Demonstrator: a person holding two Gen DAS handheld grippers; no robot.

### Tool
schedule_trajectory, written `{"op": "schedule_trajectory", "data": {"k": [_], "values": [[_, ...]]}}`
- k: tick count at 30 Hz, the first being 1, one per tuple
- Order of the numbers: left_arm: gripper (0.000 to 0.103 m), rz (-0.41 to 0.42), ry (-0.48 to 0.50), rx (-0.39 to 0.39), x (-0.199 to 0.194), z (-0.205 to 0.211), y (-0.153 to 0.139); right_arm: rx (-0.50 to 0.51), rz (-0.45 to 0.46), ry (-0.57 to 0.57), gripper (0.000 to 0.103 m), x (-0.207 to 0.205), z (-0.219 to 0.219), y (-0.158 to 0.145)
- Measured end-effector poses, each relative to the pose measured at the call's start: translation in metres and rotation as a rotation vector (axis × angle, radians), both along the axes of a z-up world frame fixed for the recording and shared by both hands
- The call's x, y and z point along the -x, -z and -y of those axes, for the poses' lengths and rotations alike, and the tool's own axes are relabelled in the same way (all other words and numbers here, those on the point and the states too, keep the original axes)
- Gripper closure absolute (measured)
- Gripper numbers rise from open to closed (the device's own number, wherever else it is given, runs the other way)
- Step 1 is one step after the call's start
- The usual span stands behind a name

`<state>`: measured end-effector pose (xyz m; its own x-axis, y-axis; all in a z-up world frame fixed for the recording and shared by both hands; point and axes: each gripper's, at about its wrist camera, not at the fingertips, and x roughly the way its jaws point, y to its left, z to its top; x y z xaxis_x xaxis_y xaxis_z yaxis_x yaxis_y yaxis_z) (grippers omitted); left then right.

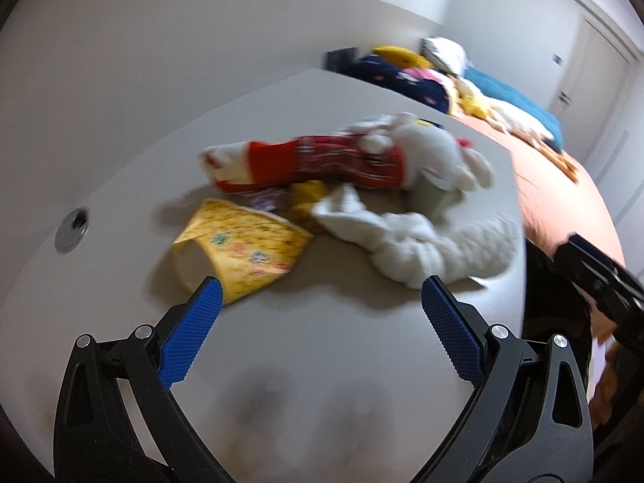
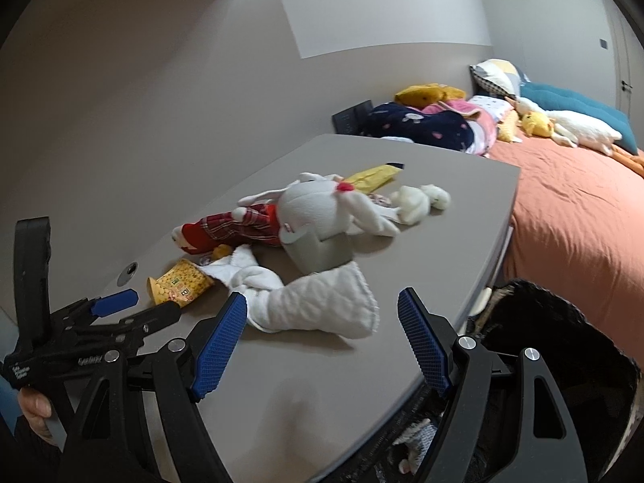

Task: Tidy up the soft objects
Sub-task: 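Move the left tool to the yellow snack bag and the right tool to the white towel toy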

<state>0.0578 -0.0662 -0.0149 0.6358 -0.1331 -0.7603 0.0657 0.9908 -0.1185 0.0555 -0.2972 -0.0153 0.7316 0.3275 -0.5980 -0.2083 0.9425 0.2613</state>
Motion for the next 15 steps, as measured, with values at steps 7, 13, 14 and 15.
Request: {"op": "schedule_trajectory", "data": {"k": [7, 13, 14, 15], "values": [[0.007, -0.066, -0.188, 0.077, -0.019, -0.041, 0.013, 0.011, 0.011, -0.062, 0.025, -0.015, -0.023, 0.0], [0.025, -0.159, -0.314, 0.155, -0.028, -0.063, 0.033, 0.032, -0.004, -0.116, 0.025, -0.027, -0.043, 0.008], [0.031, -0.173, -0.329, 0.169, -0.029, -0.066, 0.037, 0.036, -0.006, -0.126, 0.025, -0.029, -0.046, 0.009], [0.034, -0.182, -0.343, 0.19, -0.03, -0.069, 0.04, 0.042, -0.007, -0.139, 0.025, -0.031, -0.05, 0.01]]}}
